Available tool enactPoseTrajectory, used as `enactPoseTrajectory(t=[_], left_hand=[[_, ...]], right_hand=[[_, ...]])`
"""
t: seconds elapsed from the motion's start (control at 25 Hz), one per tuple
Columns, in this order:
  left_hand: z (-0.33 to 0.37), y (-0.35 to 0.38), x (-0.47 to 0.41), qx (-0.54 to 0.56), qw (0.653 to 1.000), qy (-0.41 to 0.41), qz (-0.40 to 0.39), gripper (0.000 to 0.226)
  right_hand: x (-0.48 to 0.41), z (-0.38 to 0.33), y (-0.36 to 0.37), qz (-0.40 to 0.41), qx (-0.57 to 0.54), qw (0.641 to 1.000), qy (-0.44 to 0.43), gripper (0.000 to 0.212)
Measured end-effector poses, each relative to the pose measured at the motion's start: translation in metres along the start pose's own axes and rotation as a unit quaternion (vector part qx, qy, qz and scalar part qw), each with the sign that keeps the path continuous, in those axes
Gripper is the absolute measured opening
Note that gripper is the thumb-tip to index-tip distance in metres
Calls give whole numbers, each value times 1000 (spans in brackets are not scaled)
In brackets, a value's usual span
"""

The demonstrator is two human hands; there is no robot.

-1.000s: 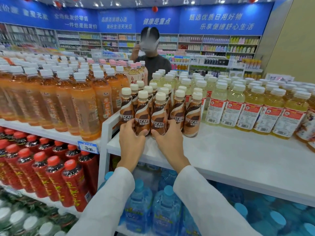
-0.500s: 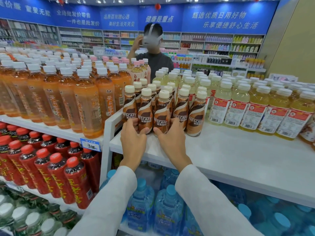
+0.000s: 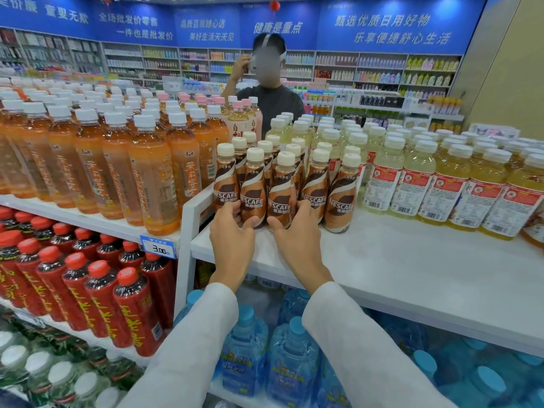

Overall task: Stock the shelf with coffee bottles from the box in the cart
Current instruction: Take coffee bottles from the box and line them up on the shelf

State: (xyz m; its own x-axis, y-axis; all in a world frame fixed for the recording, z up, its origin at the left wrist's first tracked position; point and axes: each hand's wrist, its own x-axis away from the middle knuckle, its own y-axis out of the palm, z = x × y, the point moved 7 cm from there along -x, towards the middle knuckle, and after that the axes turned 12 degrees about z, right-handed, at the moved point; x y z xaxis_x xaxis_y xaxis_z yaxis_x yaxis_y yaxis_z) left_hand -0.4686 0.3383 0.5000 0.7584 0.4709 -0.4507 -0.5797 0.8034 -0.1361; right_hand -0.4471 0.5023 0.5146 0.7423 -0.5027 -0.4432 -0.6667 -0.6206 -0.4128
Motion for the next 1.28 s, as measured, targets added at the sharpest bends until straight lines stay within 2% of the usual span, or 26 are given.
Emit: enactPoseTrajectory(t=[0.28,0.48,0.64,0.84,0.96,1.16,1.28], left_hand=[[3,0,4,-22,999,28,11,48],[6,-5,12,-60,998,27,-8,53],[7,-30,39,-42,998,17,-38,47],[0,-113,114,-8,999,-35,24,36],[-25,-177,172,-19,993,-87,83,26],[-93,-284,286,-62,951,-227,200,26],[-123,-335,344,-79,914,-304,257,12]], right_hand=[[-4,5,4,-2,-8,1000,6,60],[8,12,-7,-27,-34,999,22,73],[48,11,-47,-38,-102,994,-6,50],[122,19,-82,-139,-221,965,4,34],[179,33,-68,-229,-264,937,17,29],[289,80,-9,-389,-218,892,74,23],[351,98,18,-468,-163,864,94,16]])
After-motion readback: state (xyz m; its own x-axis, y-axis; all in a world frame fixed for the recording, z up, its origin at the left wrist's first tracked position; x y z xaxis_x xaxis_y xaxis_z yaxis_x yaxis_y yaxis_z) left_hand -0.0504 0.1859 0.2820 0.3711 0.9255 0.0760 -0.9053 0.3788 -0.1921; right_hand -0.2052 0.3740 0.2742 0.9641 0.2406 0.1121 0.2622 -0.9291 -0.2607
